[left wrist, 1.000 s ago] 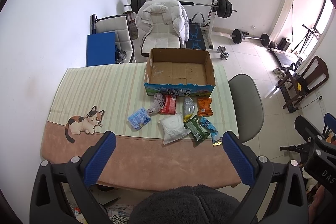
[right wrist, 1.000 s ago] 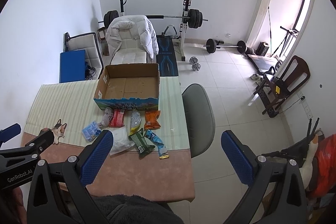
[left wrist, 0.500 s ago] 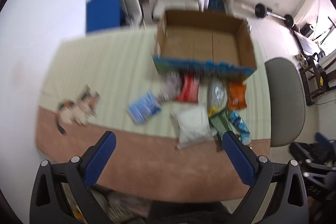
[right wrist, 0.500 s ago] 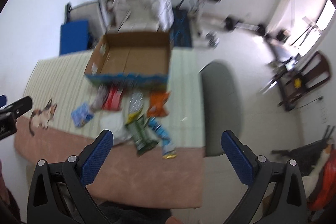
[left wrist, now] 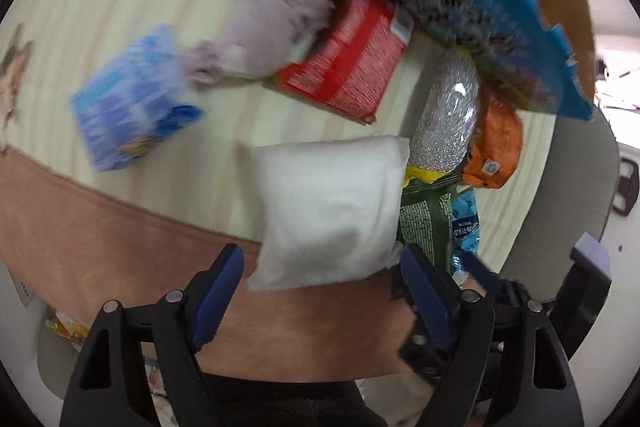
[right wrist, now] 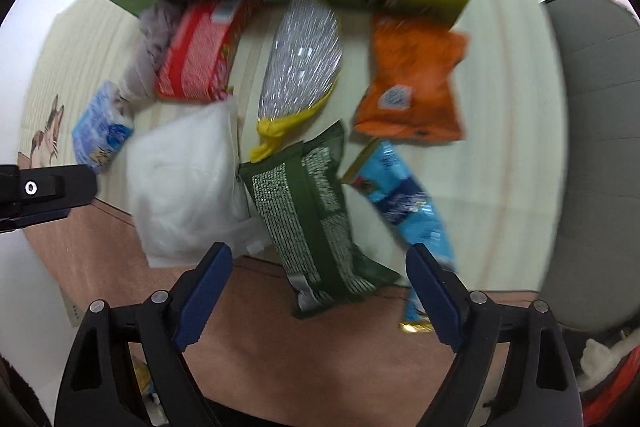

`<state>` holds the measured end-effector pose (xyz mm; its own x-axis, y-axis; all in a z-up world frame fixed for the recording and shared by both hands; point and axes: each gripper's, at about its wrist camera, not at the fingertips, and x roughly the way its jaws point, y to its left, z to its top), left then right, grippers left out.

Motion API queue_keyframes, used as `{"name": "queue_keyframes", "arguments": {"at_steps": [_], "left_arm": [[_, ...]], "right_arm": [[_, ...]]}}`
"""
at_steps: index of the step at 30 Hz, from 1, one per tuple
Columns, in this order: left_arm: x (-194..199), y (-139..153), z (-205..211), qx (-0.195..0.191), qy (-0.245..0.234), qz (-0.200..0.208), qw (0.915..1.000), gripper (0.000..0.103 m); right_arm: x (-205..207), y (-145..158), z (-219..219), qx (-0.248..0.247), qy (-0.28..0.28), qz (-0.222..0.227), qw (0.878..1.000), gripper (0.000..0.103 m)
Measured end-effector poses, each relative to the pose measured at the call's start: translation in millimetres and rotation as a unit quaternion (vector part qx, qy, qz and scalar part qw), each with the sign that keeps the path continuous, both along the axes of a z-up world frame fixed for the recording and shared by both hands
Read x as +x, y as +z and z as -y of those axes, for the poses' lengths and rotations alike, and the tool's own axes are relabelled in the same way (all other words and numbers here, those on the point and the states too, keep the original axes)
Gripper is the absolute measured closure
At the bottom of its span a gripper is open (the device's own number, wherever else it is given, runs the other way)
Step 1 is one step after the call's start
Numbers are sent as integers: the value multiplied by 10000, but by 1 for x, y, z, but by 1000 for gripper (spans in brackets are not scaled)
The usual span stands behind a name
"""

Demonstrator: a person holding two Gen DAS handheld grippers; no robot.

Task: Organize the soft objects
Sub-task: 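Grasp the white pouch with the left tool while the right tool grasps the green bag, then carry both items into the box and open both tools to release them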

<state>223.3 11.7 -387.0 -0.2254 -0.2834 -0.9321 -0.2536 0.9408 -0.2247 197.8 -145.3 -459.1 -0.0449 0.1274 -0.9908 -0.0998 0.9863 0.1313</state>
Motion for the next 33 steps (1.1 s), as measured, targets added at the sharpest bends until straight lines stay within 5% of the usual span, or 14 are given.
{"name": "queue_keyframes", "arguments": {"at_steps": [2,4,14,17,20,26,33], "left_arm": [[5,-13,12,-1,-133,-107,9999,22],[6,-22,24,69,-293,-158,9994,22],[6,-59,49,741,-691,-96,9948,23],[2,-60,48,759,-644,74,9950,33],[-5,-43,39,823,-635,308,9941,40],[-32,9,25,980,-749,815,9890,42],[-22,109,24,746,-644,1644,9815,42]], "right_arm": [[-2,-14,-1,26,-12,-225,9997,42],[-8,-25,3,-66,-74,-442,9990,55],[-40,-40,33,435,-729,-952,9918,52],[-41,-43,34,429,-833,-933,9912,52],[-47,-38,37,414,-900,-904,9910,63],[-66,-7,40,671,-838,-819,9908,68],[-79,93,62,1571,-796,-370,9837,69]]}}
